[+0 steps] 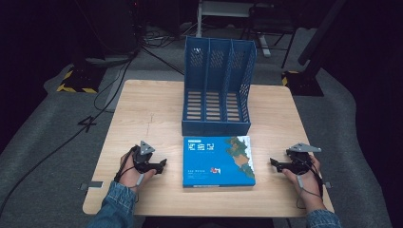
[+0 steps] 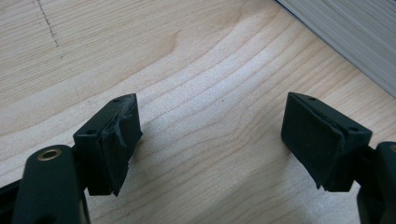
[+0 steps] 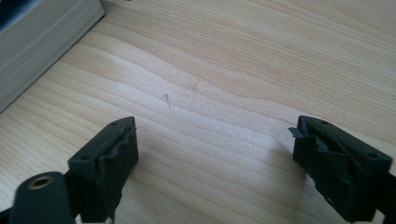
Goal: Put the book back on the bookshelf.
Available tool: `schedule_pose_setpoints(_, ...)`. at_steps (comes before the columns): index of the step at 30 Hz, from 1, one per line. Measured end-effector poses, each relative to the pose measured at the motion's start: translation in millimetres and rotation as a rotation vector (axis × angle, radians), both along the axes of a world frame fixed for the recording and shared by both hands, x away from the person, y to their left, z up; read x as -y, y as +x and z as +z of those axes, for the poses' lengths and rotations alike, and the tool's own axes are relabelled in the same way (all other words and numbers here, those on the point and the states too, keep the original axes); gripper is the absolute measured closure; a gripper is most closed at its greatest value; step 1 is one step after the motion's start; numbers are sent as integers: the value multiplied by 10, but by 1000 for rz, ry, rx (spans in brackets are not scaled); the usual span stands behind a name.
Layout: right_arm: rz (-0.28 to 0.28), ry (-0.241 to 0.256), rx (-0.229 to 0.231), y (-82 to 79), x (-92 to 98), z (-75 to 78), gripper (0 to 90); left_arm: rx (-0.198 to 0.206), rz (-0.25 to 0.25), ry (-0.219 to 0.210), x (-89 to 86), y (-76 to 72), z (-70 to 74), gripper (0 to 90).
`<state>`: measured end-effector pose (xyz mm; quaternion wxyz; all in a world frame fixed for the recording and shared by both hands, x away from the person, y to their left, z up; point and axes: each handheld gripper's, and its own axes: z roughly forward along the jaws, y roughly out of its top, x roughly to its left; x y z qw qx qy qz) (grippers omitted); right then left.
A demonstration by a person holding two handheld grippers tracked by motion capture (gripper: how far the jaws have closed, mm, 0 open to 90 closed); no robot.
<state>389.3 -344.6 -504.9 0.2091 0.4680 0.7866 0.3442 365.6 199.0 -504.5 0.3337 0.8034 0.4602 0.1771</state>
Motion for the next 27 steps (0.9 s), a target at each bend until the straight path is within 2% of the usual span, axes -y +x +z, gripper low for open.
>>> schedule_pose_setpoints(4, 0, 5, 4, -23, 10, 1, 178, 4, -6, -2, 22, 13, 4, 217)
schedule_pose_setpoints(7, -1, 11, 9, -33, 32, 3, 200, -4, -9, -6, 48, 20, 29, 292)
schedule_pose_setpoints(16, -6, 9, 11, -59, 66, 4, 210, -5, -41, -20, 122, -4, 194, 327)
schedule_pose_setpoints(18, -1, 6, 10, -66, 73, 7, 211, -11, -57, -34, 135, -9, 221, 384)
schedule_pose_setpoints(21, 10, -17, 9, -100, 54, 29, 210, 0, -76, -68, 174, -30, 292, 400)
schedule_pose_setpoints(22, 21, -21, 12, -118, 36, 42, 210, -2, -87, -80, 186, -37, 313, 445)
schedule_pose_setpoints(24, 37, -25, 23, -150, 2, 70, 210, 4, -109, -116, 236, -59, 358, 449)
schedule_pose_setpoints(27, 62, -14, 42, -197, -62, 101, 217, 15, -141, -128, 323, -88, 405, 440)
